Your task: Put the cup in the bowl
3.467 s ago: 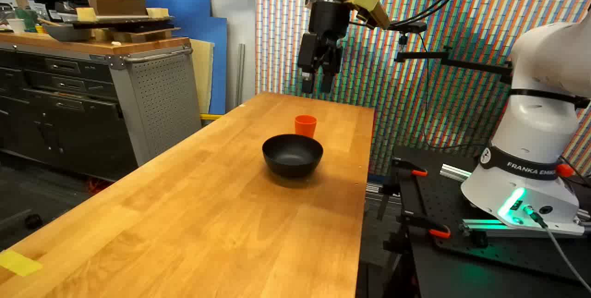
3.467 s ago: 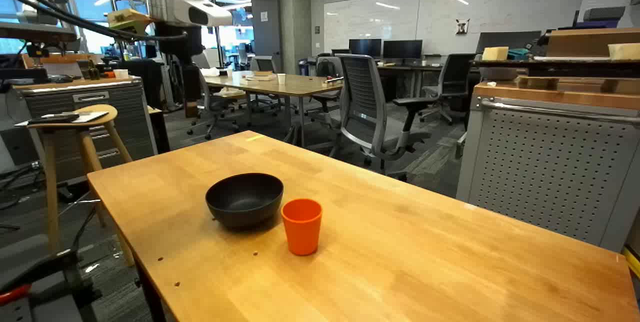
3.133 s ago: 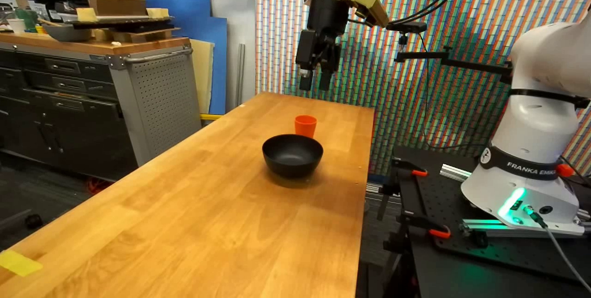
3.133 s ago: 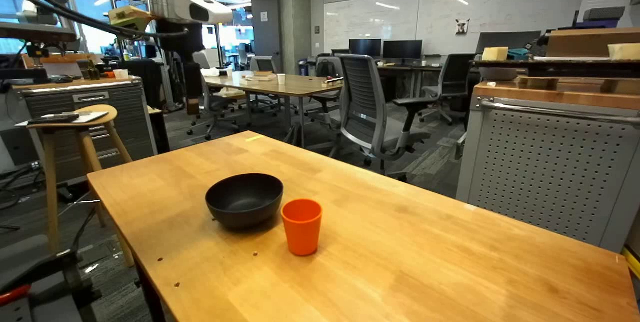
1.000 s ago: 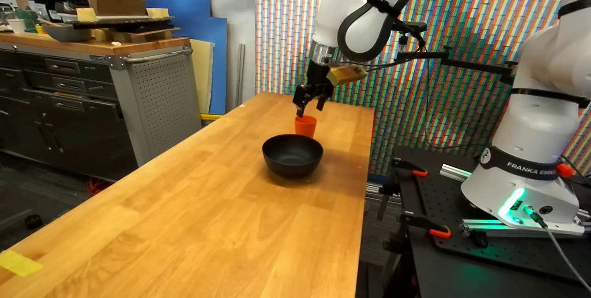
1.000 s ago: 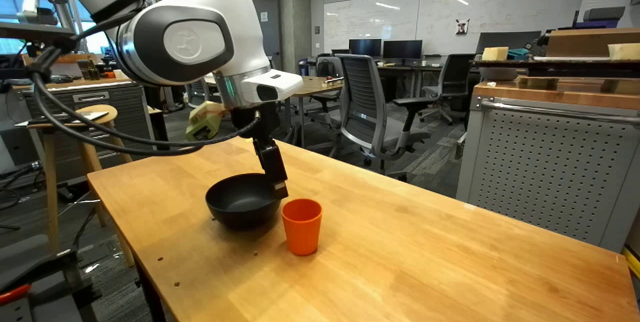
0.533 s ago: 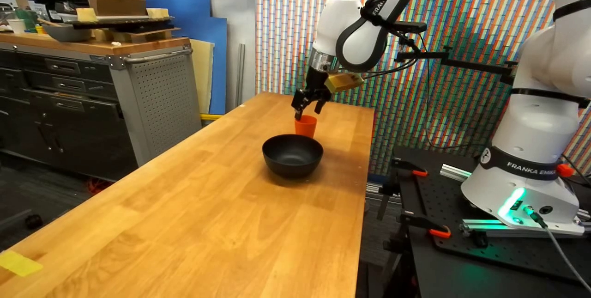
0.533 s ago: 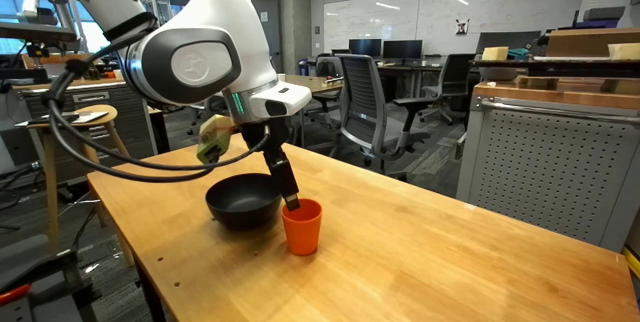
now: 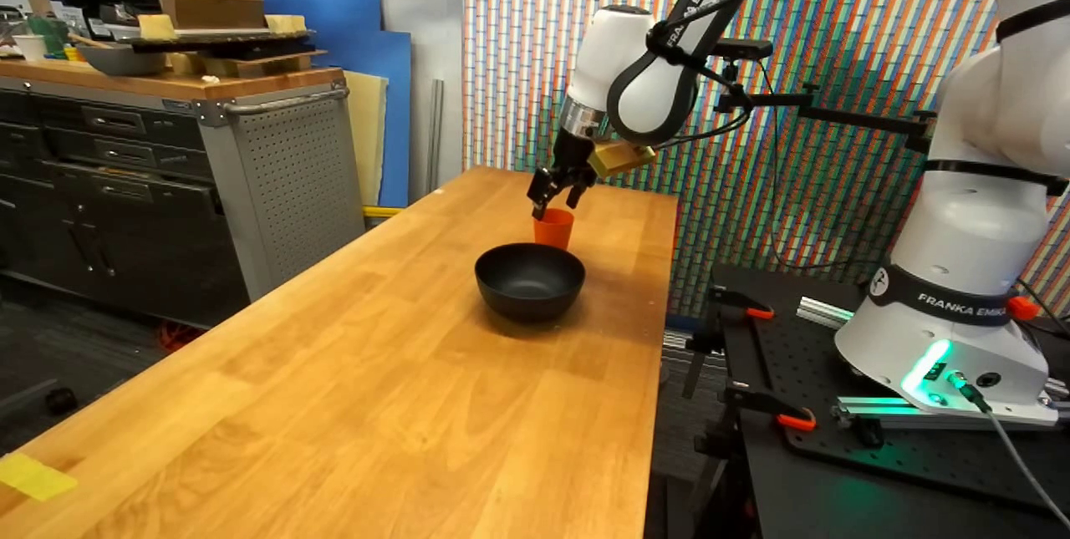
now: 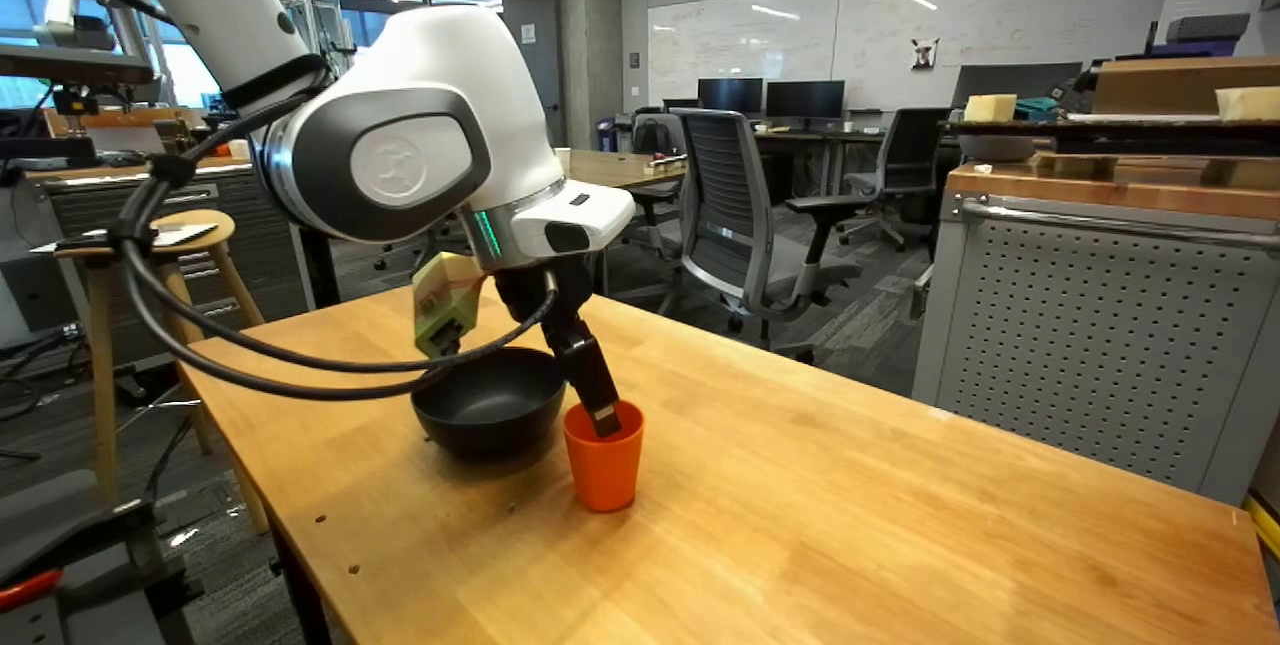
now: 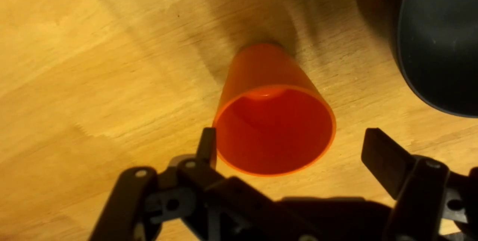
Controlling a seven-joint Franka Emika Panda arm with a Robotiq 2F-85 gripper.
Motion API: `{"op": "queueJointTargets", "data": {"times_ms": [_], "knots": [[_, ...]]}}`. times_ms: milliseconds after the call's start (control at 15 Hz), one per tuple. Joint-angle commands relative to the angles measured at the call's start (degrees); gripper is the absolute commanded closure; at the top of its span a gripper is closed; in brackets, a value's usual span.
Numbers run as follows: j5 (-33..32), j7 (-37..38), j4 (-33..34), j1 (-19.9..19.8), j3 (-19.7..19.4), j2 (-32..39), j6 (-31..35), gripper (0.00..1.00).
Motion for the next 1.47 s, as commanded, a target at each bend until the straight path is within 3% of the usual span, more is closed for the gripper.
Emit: {"op": "queueJointTargets", "data": {"times_ms": [0,467,533,600,733,1133,1400], "knots": [[1.51,-2.73,0.86,1.72,-1.81,1.83,2.33,0.0],[4.09,-6.08,0.92,0.78,-0.62,3.21,3.66,0.0],[4.49,-6.84,0.86,0.41,-0.2,3.3,3.82,0.08],[4.88,-7.26,0.82,0.31,-0.06,3.36,3.81,0.27],[5.87,-8.37,0.92,-0.1,0.41,3.29,3.89,0.42],[8.64,-9.74,1.01,-0.56,1.05,2.5,2.5,0.45],[8.5,-9.02,-0.42,1.09,-0.03,-3.81,-0.58,0.45]]}}
